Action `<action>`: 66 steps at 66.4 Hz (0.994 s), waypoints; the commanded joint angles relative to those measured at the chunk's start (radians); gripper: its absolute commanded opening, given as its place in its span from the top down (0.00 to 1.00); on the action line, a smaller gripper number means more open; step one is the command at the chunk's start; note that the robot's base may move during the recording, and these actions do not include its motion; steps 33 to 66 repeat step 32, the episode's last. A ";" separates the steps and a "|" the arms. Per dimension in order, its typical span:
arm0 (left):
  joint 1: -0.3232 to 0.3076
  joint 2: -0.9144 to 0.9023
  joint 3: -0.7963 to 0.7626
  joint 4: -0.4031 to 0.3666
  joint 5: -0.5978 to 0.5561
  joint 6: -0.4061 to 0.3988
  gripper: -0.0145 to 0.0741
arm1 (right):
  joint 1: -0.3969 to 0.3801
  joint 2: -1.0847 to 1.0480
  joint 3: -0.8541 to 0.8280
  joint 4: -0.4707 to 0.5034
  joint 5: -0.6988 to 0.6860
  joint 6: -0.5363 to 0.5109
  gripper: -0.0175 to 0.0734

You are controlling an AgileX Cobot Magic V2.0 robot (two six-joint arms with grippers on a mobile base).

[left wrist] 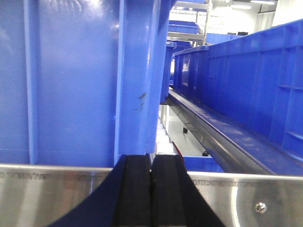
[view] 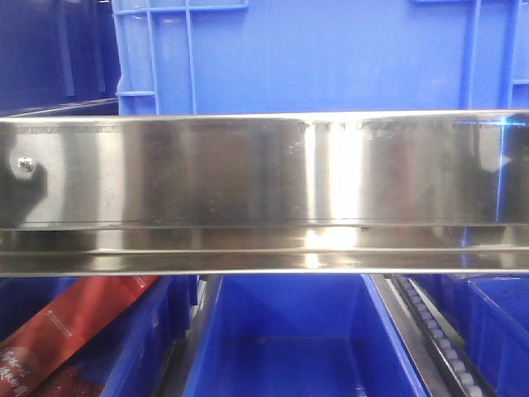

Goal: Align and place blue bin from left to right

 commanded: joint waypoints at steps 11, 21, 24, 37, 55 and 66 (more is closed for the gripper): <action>-0.005 -0.006 -0.002 -0.007 -0.013 0.002 0.96 | -0.005 -0.007 0.000 0.002 -0.016 -0.007 0.89; -0.005 -0.006 -0.002 -0.007 -0.013 0.002 0.96 | -0.005 -0.007 0.000 0.002 -0.016 -0.007 0.89; -0.005 -0.006 -0.002 -0.007 -0.013 0.002 0.96 | -0.005 -0.007 0.000 0.002 -0.016 -0.007 0.89; -0.005 -0.006 -0.002 -0.007 -0.013 0.002 0.96 | -0.005 -0.007 0.000 0.002 -0.016 -0.007 0.89; -0.005 -0.006 -0.002 -0.007 -0.013 0.002 0.96 | -0.005 -0.007 0.000 0.002 -0.016 -0.007 0.89; -0.005 -0.006 -0.002 -0.007 -0.013 0.002 0.96 | -0.005 -0.007 0.000 0.002 -0.016 -0.007 0.89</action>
